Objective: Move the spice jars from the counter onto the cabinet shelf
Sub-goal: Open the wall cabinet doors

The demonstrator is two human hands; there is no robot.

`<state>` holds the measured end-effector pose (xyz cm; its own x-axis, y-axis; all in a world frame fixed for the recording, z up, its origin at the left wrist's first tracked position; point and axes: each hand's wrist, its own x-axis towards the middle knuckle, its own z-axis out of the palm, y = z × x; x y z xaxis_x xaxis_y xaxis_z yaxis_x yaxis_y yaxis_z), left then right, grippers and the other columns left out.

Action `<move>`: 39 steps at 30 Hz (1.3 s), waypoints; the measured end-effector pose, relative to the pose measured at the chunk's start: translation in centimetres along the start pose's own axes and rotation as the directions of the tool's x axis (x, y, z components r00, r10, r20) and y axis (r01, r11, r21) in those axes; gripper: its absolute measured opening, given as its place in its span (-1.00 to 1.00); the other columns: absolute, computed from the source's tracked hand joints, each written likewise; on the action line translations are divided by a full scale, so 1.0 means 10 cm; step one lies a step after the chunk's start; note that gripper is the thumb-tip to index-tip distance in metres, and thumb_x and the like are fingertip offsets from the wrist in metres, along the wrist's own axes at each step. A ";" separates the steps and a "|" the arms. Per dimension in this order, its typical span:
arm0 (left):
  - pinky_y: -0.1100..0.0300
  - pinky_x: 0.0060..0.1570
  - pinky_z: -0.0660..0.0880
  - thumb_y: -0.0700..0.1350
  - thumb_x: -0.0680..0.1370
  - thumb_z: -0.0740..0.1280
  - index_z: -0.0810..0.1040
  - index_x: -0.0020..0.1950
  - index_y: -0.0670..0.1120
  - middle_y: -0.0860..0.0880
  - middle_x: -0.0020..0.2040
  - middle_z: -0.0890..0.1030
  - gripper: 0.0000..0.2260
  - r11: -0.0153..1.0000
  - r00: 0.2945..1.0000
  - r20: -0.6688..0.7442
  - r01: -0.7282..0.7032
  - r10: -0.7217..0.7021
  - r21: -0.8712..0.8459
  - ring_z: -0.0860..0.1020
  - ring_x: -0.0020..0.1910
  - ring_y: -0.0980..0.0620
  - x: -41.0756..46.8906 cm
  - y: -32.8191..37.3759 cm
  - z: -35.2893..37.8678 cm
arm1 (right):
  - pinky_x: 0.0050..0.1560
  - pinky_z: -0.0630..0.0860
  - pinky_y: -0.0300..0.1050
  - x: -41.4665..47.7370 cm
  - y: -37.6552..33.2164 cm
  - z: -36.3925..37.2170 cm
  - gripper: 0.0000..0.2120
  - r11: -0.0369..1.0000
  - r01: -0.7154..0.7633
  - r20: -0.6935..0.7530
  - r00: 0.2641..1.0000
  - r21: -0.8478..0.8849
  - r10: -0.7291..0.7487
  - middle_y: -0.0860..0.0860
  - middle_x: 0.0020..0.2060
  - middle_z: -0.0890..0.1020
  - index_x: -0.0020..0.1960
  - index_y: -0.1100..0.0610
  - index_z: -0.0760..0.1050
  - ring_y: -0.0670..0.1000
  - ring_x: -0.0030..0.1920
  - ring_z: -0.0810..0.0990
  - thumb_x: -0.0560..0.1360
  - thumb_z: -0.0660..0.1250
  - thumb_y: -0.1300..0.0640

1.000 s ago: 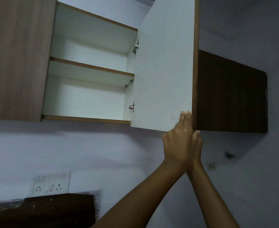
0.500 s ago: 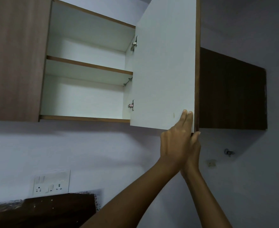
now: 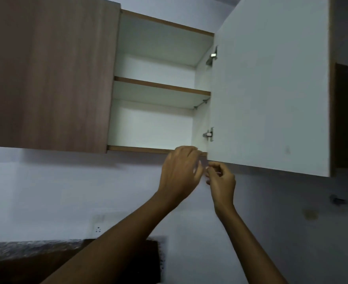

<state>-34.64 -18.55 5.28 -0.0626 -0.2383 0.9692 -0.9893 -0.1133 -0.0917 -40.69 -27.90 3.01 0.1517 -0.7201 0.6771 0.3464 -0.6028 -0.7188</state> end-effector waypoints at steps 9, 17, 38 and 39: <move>0.08 -0.07 0.47 -0.23 0.35 0.37 0.60 -0.02 -0.13 -0.06 -0.02 0.63 -0.79 0.958 0.994 0.104 -0.013 -0.017 0.286 0.58 -0.01 -0.08 -0.32 -1.75 -0.78 | -0.01 0.50 -0.06 0.02 -0.22 1.49 -0.87 0.999 0.036 0.234 0.972 -0.015 -0.032 0.00 -0.20 0.59 -0.16 0.08 0.52 0.03 -0.08 0.57 0.48 0.27 0.28; -0.06 0.09 0.49 -0.23 0.27 0.48 0.62 0.00 -0.15 -0.14 0.05 0.62 -0.69 0.923 0.977 0.200 -0.004 -0.079 0.385 0.58 0.09 -0.16 -0.61 -2.74 -1.11 | 0.01 0.48 -0.06 0.18 -0.39 2.64 -0.86 0.986 0.095 0.405 0.914 -0.138 -0.032 0.06 -0.14 0.60 -0.05 0.24 0.56 0.04 -0.07 0.55 0.47 0.24 0.28; -0.15 0.38 -0.26 0.19 0.54 0.20 -0.19 0.52 -0.16 -0.25 0.52 -0.17 -0.20 0.837 0.963 0.041 0.211 -0.267 0.505 -0.19 0.50 -0.20 -0.06 -3.67 -0.06 | -0.14 0.50 -0.13 1.02 -0.08 3.88 -0.89 0.932 -0.246 0.554 0.830 0.268 0.060 0.07 -0.08 0.62 0.01 0.16 0.50 0.00 -0.14 0.58 0.48 0.31 0.20; -0.17 0.39 -0.24 0.22 0.52 0.21 -0.23 0.51 -0.16 -0.25 0.52 -0.18 -0.16 0.821 0.960 0.039 0.216 -0.278 0.529 -0.22 0.49 -0.20 -0.03 -3.70 -0.02 | -0.19 0.50 -0.15 1.02 -0.07 3.91 -0.96 0.913 -0.276 0.585 0.809 0.300 0.052 0.04 -0.14 0.62 -0.07 0.14 0.51 -0.02 -0.18 0.59 0.49 0.30 0.21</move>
<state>1.98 -14.15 8.45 0.2199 -0.2353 0.9467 -0.7561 -0.6543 0.0130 -3.18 -21.44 16.58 0.6825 -0.4129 0.6031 0.5526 -0.2486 -0.7955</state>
